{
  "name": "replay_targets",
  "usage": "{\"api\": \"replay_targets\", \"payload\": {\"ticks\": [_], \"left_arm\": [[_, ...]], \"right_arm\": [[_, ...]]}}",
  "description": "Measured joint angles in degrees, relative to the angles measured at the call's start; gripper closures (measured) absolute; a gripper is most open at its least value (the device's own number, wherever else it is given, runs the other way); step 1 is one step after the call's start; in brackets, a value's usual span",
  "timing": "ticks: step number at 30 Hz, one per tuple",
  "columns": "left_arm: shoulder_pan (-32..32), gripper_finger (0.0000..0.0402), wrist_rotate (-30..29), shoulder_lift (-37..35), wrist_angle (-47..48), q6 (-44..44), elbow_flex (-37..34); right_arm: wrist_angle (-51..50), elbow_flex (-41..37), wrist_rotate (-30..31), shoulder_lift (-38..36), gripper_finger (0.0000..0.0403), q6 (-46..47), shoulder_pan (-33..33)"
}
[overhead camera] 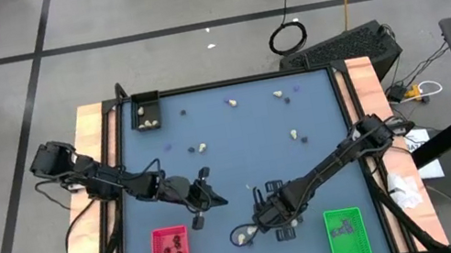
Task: Sort Halloween decoration
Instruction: Put the violet spider toy into the green bin
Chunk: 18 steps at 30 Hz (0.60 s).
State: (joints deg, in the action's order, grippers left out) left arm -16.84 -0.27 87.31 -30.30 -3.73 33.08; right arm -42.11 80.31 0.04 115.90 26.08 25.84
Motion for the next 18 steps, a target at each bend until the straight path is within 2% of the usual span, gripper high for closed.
{"api": "replay_targets", "payload": {"ticks": [5,8,18], "left_arm": [[-0.07,0.0395,-0.01,0.0,-0.01,-0.01,0.0],[-0.04,0.0395,0.0,0.0,-0.01,0.0,0.0],[-0.04,0.0395,0.0,0.0,0.01,-0.02,0.0]], "right_arm": [[-0.13,-0.04,-1.22,-0.11,0.036,-1.1,-0.12],[-0.13,-0.1,-1.66,-0.29,0.0395,-1.93,-0.1],[-0.2,-0.44,-2.29,-2.33,0.0402,-2.7,0.26]]}}
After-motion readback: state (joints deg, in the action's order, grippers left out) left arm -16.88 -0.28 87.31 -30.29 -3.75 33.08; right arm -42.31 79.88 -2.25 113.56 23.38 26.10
